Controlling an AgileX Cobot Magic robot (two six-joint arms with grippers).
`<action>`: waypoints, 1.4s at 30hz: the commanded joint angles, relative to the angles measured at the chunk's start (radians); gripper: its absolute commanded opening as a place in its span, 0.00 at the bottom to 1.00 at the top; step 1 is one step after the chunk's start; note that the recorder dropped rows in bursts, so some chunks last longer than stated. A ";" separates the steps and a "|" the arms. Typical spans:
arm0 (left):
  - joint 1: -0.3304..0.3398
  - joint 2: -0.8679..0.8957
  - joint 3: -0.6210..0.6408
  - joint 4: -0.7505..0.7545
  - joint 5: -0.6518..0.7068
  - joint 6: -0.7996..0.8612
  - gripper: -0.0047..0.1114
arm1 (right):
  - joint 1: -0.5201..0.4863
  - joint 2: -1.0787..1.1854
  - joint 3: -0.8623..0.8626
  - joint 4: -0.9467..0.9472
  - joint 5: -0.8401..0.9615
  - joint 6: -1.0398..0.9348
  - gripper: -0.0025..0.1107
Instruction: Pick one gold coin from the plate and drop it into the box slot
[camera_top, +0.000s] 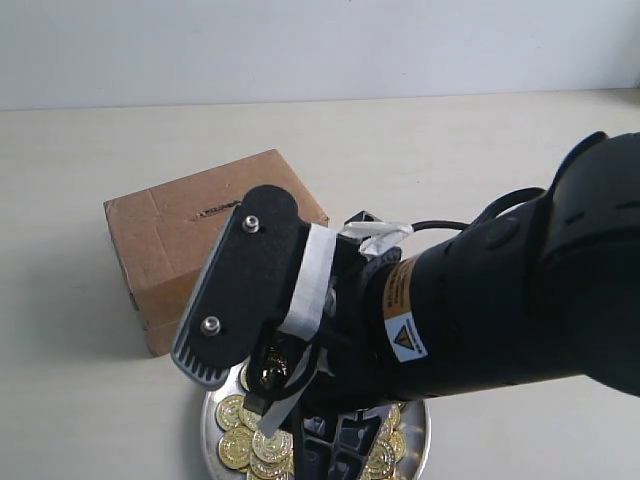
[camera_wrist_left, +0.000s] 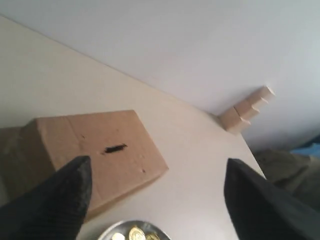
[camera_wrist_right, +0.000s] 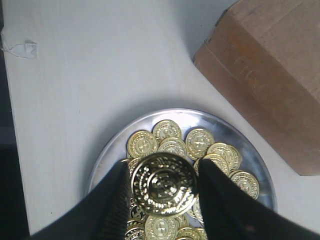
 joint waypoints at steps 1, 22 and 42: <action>-0.005 0.159 -0.059 -0.126 0.170 0.186 0.64 | -0.004 -0.008 -0.003 0.000 -0.011 0.003 0.23; -0.090 0.693 -0.246 -0.026 0.607 0.371 0.65 | -0.004 -0.008 -0.003 -0.006 -0.011 0.003 0.23; -0.245 0.913 -0.191 -0.152 0.607 0.343 0.65 | -0.004 -0.008 -0.066 -0.008 -0.015 0.003 0.23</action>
